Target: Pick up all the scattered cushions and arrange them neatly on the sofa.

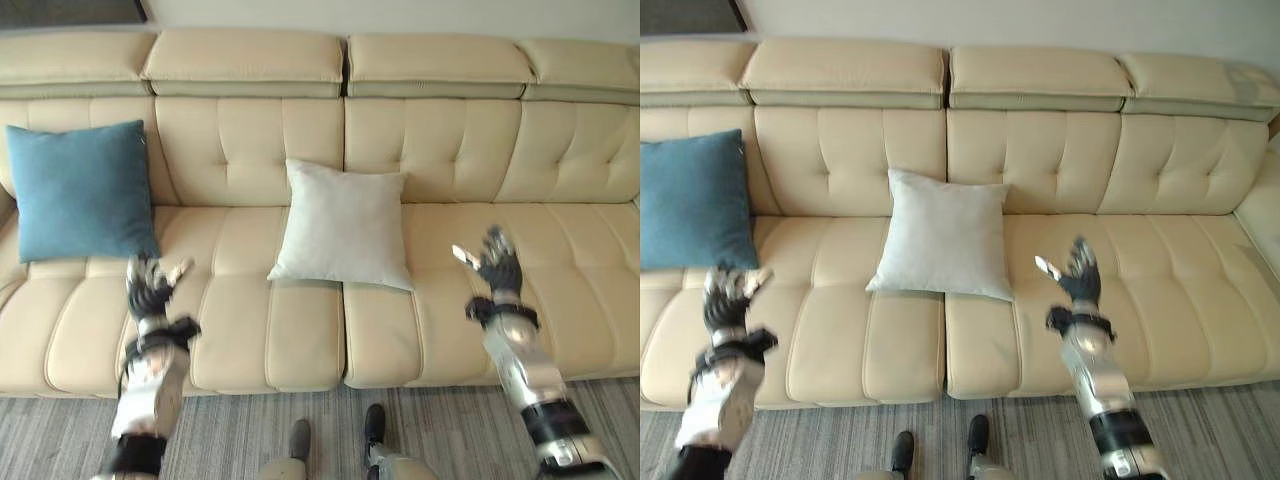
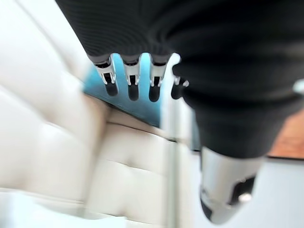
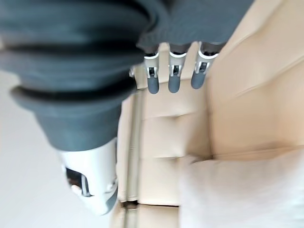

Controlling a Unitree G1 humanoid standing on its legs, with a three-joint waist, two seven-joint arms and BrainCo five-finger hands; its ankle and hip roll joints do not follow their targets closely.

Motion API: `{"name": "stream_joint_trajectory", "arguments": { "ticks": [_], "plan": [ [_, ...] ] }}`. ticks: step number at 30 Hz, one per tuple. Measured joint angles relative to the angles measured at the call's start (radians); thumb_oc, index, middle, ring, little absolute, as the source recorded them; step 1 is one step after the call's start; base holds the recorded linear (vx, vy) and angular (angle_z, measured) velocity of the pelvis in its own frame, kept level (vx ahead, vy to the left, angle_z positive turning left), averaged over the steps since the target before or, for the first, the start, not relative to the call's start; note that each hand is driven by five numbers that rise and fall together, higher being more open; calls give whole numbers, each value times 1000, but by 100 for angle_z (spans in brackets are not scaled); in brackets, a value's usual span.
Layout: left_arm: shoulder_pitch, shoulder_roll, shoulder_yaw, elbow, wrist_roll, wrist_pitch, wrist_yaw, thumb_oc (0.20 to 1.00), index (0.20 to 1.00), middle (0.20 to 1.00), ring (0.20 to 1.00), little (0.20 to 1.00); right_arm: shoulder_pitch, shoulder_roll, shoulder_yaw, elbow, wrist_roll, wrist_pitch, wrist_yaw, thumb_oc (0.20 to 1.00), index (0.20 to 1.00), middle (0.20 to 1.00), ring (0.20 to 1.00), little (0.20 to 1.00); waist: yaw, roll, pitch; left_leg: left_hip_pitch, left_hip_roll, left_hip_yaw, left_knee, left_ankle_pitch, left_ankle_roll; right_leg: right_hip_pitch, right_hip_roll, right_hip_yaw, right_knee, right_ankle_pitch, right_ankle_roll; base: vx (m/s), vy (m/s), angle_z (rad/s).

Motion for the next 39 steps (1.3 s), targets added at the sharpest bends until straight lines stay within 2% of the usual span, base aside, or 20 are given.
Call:
{"name": "stream_joint_trajectory", "arguments": {
  "ticks": [3, 7, 13, 16, 17, 18, 19, 20, 22, 24, 25, 26, 27, 28, 30, 34, 36, 37, 38, 39],
  "plan": [
    [107, -72, -14, 31, 34, 33, -68, 1000, 1000, 1000, 1000, 1000, 99, 49, -7, 111, -35, 15, 63, 1000, 1000, 1000, 1000, 1000, 0, 3, -33, 18, 1, 12, 0, -1, 1, 13, 1, 5, 0, 1, 1, -67, 39, -11],
    [136, -83, -29, 55, 47, 59, -116, 1000, 1000, 1000, 1000, 1000, 130, 64, 17, 169, -64, 51, 109, 1000, 1000, 1000, 1000, 1000, -1, 2, -35, 31, 1, 20, -5, -6, 11, 21, -2, 3, -1, -4, 0, -59, 37, -12],
    [134, -51, -110, 86, 123, 80, -176, 1000, 1000, 1000, 1000, 1000, 167, 63, 17, 178, -96, 57, 149, 1000, 1000, 1000, 1000, 1000, -5, -1, -52, 27, 0, 18, -7, -3, 16, 19, -9, -7, -1, -40, 50, -143, 47, -2],
    [102, -16, -139, 94, 157, 82, -185, 1000, 1000, 1000, 1000, 1000, 158, 71, 15, 236, -96, 50, 144, 1000, 1000, 1000, 1000, 1000, -11, -28, -36, -29, -7, 37, 17, 29, 31, -43, -23, -20, 20, -55, 78, -344, -17, -7],
    [87, -6, -137, 96, 161, 83, -184, 1000, 1000, 1000, 1000, 1000, 142, 80, 15, 260, -96, 51, 140, 1000, 1000, 1000, 1000, 1000, -10, -32, -22, -51, -2, 48, 30, 32, 37, -58, -24, -24, 7, -79, 111, -187, 11, -29],
    [79, -2, -136, 97, 162, 84, -182, 1000, 1000, 1000, 1000, 1000, 120, 84, 15, 277, -95, 52, 138, 1000, 1000, 1000, 1000, 1000, 4, -7, -7, -62, 29, 62, 23, 51, 64, -79, -4, -27, 65, -90, 107, -166, 5, -37],
    [70, -1, -134, 100, 165, 84, -181, 1000, 1000, 1000, 1000, 1000, 105, 85, 17, 284, -95, 53, 139, 1000, 1000, 1000, 1000, 1000, 2, 15, 8, -67, 52, 65, 17, 54, 67, -103, 7, -32, 145, -96, 83, -146, -3, -27],
    [58, -5, -135, 100, 187, 84, -183, 1000, 1000, 1000, 1000, 1000, 100, 77, 10, 282, -95, 52, 138, 1000, 1000, 1000, 1000, 1000, -3, 51, 32, -75, 86, 77, 22, 70, 80, -114, -1, -40, 318, -163, 69, -122, -25, -20],
    [59, 1, -130, 104, 190, 81, -187, 1000, 1000, 1000, 1000, 1000, 101, 81, 12, 281, -94, 51, 140, 1000, 1000, 1000, 1000, 1000, -2, 61, 37, -71, 98, 80, 23, 68, 79, -73, -31, -15, 460, -248, 96, -108, -56, -18],
    [66, 2, -125, 125, 189, 80, -187, 1000, 1000, 1000, 1000, 1000, 101, 81, 12, 275, -94, 48, 140, 1000, 1000, 1000, 1000, 1000, 1, 42, 34, -72, 89, 97, 21, 77, 71, 18, -71, 12, 462, -302, 124, -152, -102, -19],
    [65, 4, -124, 134, 189, 80, -188, 1000, 1000, 1000, 1000, 1000, 98, 83, 12, 274, -94, 46, 140, 1000, 1000, 1000, 1000, 1000, 6, 27, 30, -74, 84, 101, 19, 79, 65, 53, -77, 15, 427, -298, 132, -257, -214, -49],
    [73, -3, -123, 143, 189, 84, -187, 1000, 1000, 1000, 1000, 1000, 93, 85, 16, 271, -94, 39, 140, 1000, 1000, 1000, 1000, 1000, 30, 6, 35, -81, 82, 133, 19, 106, 32, 111, -82, 20, 288, -327, 120, -247, -252, -53],
    [72, -23, -120, 151, 189, 86, -187, 1000, 1000, 1000, 1000, 1000, 81, 81, 14, 274, -94, 38, 139, 1000, 1000, 1000, 1000, 1000, 41, 12, 44, -84, 86, 142, 18, 111, 21, 129, -73, 16, 222, -308, 77, -242, -336, -61],
    [79, -59, -130, 154, 187, 88, -190, 1000, 1000, 1000, 1000, 1000, 79, 71, 20, 278, -94, 38, 136, 1000, 1000, 1000, 1000, 1000, 42, 49, 45, -88, 123, 139, 19, 122, 8, 153, -29, 14, 158, -268, 66, -166, -251, -29],
    [90, -90, -134, 167, 180, 86, -190, 1000, 1000, 1000, 1000, 1000, 102, 59, 42, 277, -93, 38, 135, 1000, 1000, 1000, 1000, 1000, 38, 74, 38, -117, 159, 107, 54, 141, -10, 174, 17, 6, 109, -242, 44, -214, -241, 7],
    [105, -100, -166, 173, 169, 94, -189, 1000, 1000, 1000, 1000, 1000, 145, 58, 52, 255, -81, 34, 133, 1000, 1000, 1000, 1000, 1000, 44, 78, 48, -174, 207, 74, 95, 240, -62, 161, 75, -22, 110, -240, -28, -275, -167, 26],
    [99, -100, -168, 171, 168, 98, -188, 1000, 1000, 1000, 1000, 1000, 149, 50, 50, 251, -73, 34, 127, 1000, 1000, 1000, 1000, 1000, 41, 80, 56, -186, 212, 70, 93, 289, -107, 150, 77, -34, 120, -238, -45, -284, -96, 18],
    [88, -98, -167, 168, 167, 98, -188, 1000, 1000, 1000, 1000, 1000, 147, 42, 51, 247, -73, 33, 126, 1000, 1000, 1000, 1000, 1000, 35, 85, 62, -207, 202, 40, 95, 330, -116, 130, 72, -50, 141, -225, -47, -183, -33, 22],
    [81, -98, -167, 169, 167, 98, -188, 1000, 1000, 1000, 1000, 1000, 148, 38, 50, 246, -73, 32, 126, 1000, 1000, 1000, 1000, 1000, 27, 78, 65, -214, 179, 14, 100, 339, -106, 114, 57, -57, 144, -224, -74, -188, -33, 19],
    [77, -97, -167, 170, 166, 100, -188, 1000, 1000, 1000, 1000, 1000, 145, 39, 51, 246, -73, 33, 127, 1000, 1000, 1000, 1000, 1000, 26, 70, 69, -214, 158, 14, 120, 321, -117, 106, 40, -57, 147, -215, -78, -152, -10, 8]
  ]
}}
